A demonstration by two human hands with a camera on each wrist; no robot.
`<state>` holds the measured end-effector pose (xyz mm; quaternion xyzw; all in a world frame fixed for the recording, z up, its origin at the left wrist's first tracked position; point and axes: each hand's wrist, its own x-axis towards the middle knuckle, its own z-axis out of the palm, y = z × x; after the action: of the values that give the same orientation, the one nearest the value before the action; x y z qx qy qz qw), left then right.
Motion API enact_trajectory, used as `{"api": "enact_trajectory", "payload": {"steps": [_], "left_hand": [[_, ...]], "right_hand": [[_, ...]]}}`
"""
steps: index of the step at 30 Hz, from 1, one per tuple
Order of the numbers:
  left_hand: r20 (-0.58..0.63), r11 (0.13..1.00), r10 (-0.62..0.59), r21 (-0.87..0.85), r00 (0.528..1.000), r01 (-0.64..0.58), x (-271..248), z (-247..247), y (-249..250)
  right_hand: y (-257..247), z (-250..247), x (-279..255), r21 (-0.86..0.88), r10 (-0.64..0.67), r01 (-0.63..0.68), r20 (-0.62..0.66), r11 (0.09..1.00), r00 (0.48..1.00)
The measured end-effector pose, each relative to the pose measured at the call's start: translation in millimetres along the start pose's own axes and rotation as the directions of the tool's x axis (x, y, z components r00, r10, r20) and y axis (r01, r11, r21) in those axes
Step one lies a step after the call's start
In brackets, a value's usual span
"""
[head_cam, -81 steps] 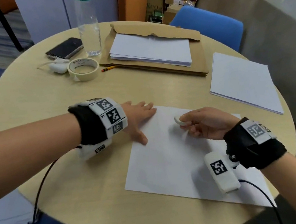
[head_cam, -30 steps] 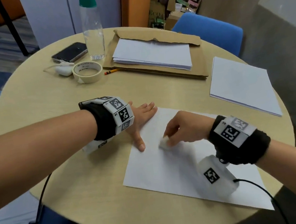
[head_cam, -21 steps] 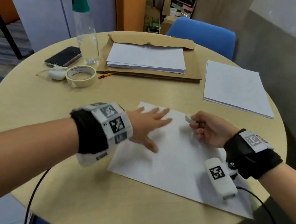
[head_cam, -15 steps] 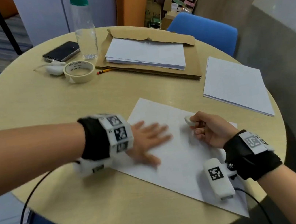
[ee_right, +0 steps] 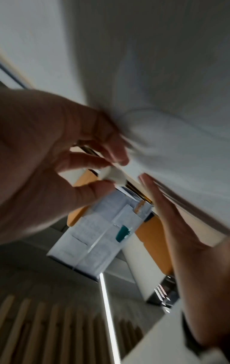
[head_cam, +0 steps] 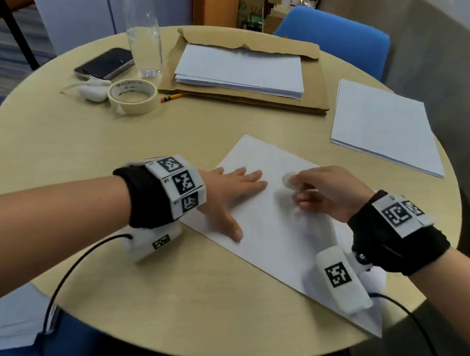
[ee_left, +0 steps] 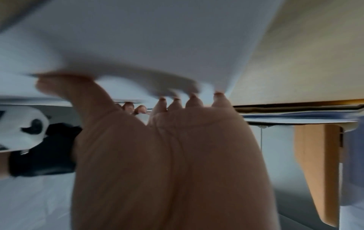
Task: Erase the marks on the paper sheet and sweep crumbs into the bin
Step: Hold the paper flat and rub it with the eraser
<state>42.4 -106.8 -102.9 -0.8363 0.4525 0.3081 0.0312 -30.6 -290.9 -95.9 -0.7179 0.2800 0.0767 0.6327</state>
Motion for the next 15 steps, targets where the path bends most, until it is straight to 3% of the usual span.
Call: {"api": "enact_trajectory", "payload": {"steps": [3,6,8,11,13,15], "left_hand": [[0.011,1.000,-0.001,-0.011,1.000,0.001,3,-2,-4],[0.026,1.000,0.001,0.016,1.000,-0.001,3,-2,-4],[0.024,0.999,0.004,0.033,1.000,-0.005,3,-1,-5],[0.029,0.997,0.003,0.073,1.000,-0.005,6,-1,-5],[0.033,0.996,0.005,0.088,0.999,-0.008,6,0,-5],[0.032,0.997,0.010,0.079,0.999,-0.013,6,1,-6]], "right_hand": [[-10,16,-4,-0.372,-0.042,0.106,0.175,0.922,0.984],[-19,27,5,-0.596,-0.149,0.211,0.153,0.775,0.977],[-20,33,1,-0.662,-0.201,0.258,0.163,0.703,0.966],[-6,44,-22,-0.722,-0.184,0.364,0.319,0.588,0.930],[-1,46,-31,-0.716,-0.099,0.376,0.398,0.589,0.912],[-11,40,-23,-0.717,-0.061,0.303,0.343,0.628,0.937]]}}
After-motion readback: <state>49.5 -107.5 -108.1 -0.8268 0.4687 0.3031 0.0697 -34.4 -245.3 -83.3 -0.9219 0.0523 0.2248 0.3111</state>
